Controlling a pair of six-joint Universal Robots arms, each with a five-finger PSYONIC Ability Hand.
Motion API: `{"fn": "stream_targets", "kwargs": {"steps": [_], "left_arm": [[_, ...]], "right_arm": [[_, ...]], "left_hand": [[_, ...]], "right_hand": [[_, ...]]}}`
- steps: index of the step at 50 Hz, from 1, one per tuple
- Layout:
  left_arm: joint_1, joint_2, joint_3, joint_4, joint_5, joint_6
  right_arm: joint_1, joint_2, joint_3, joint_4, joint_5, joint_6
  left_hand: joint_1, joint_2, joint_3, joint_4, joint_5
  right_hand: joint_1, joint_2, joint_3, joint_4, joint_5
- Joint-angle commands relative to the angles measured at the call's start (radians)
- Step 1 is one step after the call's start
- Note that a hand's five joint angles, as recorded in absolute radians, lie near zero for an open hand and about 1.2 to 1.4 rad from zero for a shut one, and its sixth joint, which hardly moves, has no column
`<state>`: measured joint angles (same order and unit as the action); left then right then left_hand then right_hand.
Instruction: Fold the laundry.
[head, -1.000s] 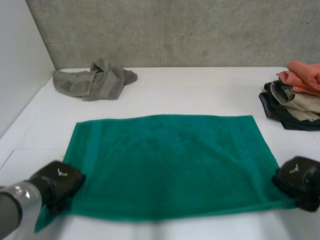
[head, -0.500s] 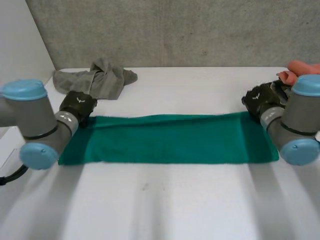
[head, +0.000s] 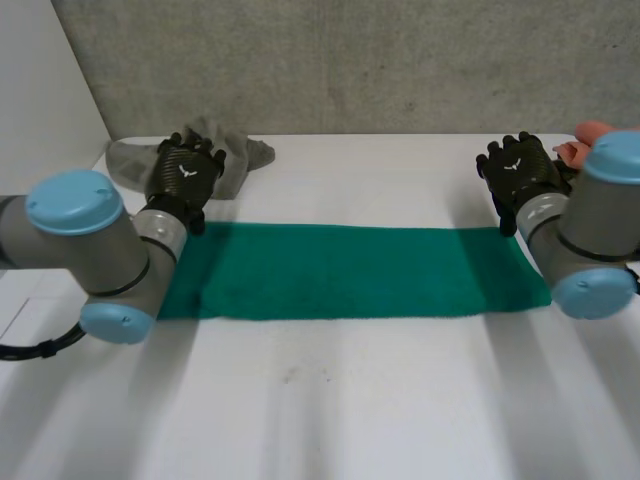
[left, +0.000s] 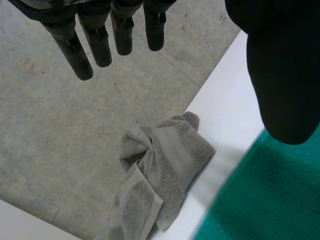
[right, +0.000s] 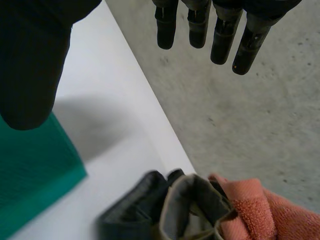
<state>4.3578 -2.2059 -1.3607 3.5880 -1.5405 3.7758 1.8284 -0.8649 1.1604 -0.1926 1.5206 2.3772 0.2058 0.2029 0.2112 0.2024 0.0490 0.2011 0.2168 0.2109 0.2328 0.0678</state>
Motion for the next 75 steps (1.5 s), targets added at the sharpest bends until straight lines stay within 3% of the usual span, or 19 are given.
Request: {"fn": "stream_targets", "kwargs": {"steps": [1, 7, 17, 21, 22, 23, 32, 41, 44, 48, 56, 61, 65, 69, 73, 74, 75], "left_arm": [[0.014, 0.158, -0.205, -0.009, 0.005, -0.002], [0.034, 0.213, -0.313, -0.008, 0.005, -0.004], [0.028, 0.242, -0.37, -0.008, 0.002, -0.01], [0.023, 0.244, -0.379, -0.009, 0.002, -0.01], [0.023, 0.244, -0.382, -0.008, 0.002, -0.01], [0.022, 0.246, -0.385, -0.008, 0.0, -0.01], [0.026, 0.288, -0.405, -0.009, -0.001, -0.01], [0.055, 0.364, -0.443, -0.026, 0.0, -0.011], [0.063, 0.388, -0.457, -0.034, 0.0, -0.022], [0.071, 0.419, -0.465, -0.043, 0.002, -0.059], [0.112, 0.463, -0.465, -0.058, 0.003, -0.137], [0.123, 0.477, -0.465, -0.06, 0.003, -0.151], [0.12, 0.477, -0.468, -0.061, 0.003, -0.154], [0.115, 0.477, -0.477, -0.06, 0.005, -0.154], [0.109, 0.473, -0.474, -0.058, 0.008, -0.154], [0.109, 0.471, -0.472, -0.058, 0.011, -0.154], [0.109, 0.469, -0.469, -0.058, 0.014, -0.153]], "right_arm": [[-0.055, -0.206, 0.234, 0.16, -0.152, 0.117], [-0.156, -0.218, 0.358, 0.211, -0.221, 0.114], [-0.19, -0.126, 0.372, 0.096, -0.221, 0.103], [-0.195, -0.077, 0.357, 0.052, -0.215, 0.073], [-0.196, -0.063, 0.348, 0.036, -0.212, 0.053], [-0.198, -0.06, 0.344, 0.03, -0.211, 0.047], [-0.265, -0.085, 0.374, 0.022, -0.131, -0.039], [-0.461, -0.236, 0.472, 0.01, -0.089, -0.32], [-0.468, -0.243, 0.469, 0.002, -0.088, -0.371], [-0.388, -0.289, 0.456, -0.013, -0.099, -0.371], [0.029, -0.31, 0.388, -0.18, -0.155, -0.348], [0.305, -0.16, 0.277, -0.26, -0.273, -0.346], [0.455, -0.03, 0.207, -0.263, -0.37, -0.358], [0.525, 0.072, 0.173, -0.266, -0.425, -0.363], [0.534, 0.098, 0.159, -0.274, -0.416, -0.362], [0.531, 0.093, 0.16, -0.275, -0.413, -0.357], [0.526, 0.089, 0.16, -0.275, -0.402, -0.349]], "left_hand": [[-0.031, -0.028, -0.037, -0.028, -0.049], [-0.031, -0.028, -0.037, -0.028, -0.049], [-0.031, -0.028, -0.037, -0.028, -0.049], [-0.031, -0.028, -0.037, -0.028, -0.049], [-0.031, -0.028, -0.037, -0.028, -0.049], [-0.031, -0.028, -0.037, -0.028, -0.049], [-0.031, -0.028, -0.037, -0.028, -0.049], [-0.031, -0.028, -0.037, -0.028, -0.049], [-0.031, -0.028, -0.037, -0.028, -0.049], [-0.031, -0.028, -0.037, -0.028, -0.049], [-0.031, -0.028, -0.037, -0.028, -0.049], [-0.031, -0.028, -0.037, -0.028, -0.049], [-0.031, -0.028, -0.037, -0.028, -0.049], [-0.031, -0.028, -0.037, -0.028, -0.049], [-0.031, -0.028, -0.037, -0.028, -0.049], [-0.031, -0.028, -0.037, -0.028, -0.049], [-0.031, -0.028, -0.037, -0.028, -0.049]], "right_hand": [[-0.027, -0.042, -0.036, -0.058, -0.068], [-0.027, -0.042, -0.036, -0.058, -0.068], [0.139, 0.123, 0.129, 0.107, 0.098], [0.446, 0.431, 0.437, 0.415, 0.405], [1.067, 1.051, 1.057, 1.035, 1.025], [1.194, 1.178, 1.184, 1.162, 1.153], [1.195, 1.18, 1.185, 1.163, 1.154], [1.195, 1.18, 1.185, 1.163, 1.154], [1.195, 1.18, 1.185, 1.163, 1.154], [1.195, 1.18, 1.185, 1.163, 1.154], [1.195, 1.18, 1.185, 1.163, 1.154], [1.195, 1.18, 1.185, 1.163, 1.154], [1.195, 1.18, 1.185, 1.163, 1.154], [1.195, 1.18, 1.185, 1.163, 1.154], [1.195, 1.18, 1.185, 1.163, 1.154], [1.126, 1.111, 1.117, 1.095, 1.085], [0.841, 0.825, 0.831, 0.809, 0.8]]}}
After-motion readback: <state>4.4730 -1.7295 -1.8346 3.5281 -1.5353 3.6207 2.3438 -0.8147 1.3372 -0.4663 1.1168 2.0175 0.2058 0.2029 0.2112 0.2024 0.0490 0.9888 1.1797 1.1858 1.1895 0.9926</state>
